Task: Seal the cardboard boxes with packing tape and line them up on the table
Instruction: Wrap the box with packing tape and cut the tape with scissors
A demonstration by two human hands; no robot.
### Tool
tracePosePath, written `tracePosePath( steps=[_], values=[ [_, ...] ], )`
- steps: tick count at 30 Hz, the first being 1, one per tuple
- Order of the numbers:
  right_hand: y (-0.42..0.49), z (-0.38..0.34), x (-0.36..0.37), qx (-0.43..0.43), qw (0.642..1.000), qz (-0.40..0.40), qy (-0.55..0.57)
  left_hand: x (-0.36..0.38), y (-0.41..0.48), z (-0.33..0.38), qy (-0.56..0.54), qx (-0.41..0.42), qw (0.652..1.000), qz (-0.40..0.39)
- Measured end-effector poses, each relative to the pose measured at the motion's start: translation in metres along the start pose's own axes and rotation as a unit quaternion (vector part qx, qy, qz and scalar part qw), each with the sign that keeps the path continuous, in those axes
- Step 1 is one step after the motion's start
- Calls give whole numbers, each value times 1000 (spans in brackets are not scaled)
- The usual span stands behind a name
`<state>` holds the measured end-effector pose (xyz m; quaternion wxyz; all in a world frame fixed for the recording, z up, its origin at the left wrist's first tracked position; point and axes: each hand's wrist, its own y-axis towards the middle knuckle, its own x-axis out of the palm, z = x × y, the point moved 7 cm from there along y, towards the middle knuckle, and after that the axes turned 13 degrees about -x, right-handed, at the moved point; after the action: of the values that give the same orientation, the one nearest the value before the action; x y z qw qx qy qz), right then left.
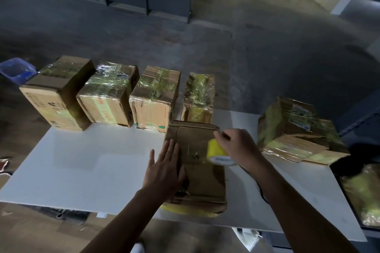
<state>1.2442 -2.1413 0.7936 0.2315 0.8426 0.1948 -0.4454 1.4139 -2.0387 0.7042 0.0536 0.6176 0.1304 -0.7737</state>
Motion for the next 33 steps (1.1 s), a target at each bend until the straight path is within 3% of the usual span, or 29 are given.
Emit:
tracePosePath(
  steps=[5, 11, 15, 19, 25, 33],
  values=[
    [-4, 5, -2, 23, 998, -21, -62, -2, 2, 7, 48, -7, 999, 0],
    [-6, 9, -3, 55, 995, -34, -75, -7, -13, 52, 30, 56, 997, 32],
    [-13, 6, -4, 14, 999, -43, -10, 6, -12, 45, 44, 48, 998, 8],
    [-26, 25, -7, 30, 996, -47, 73, 11, -11, 42, 31, 49, 998, -14],
    [-26, 35, -15, 25, 998, 1, -60, 7, -8, 43, 49, 46, 998, -3],
    [-26, 33, -11, 35, 995, -8, -88, 7, -10, 79, 53, 70, 996, -33]
  ],
)
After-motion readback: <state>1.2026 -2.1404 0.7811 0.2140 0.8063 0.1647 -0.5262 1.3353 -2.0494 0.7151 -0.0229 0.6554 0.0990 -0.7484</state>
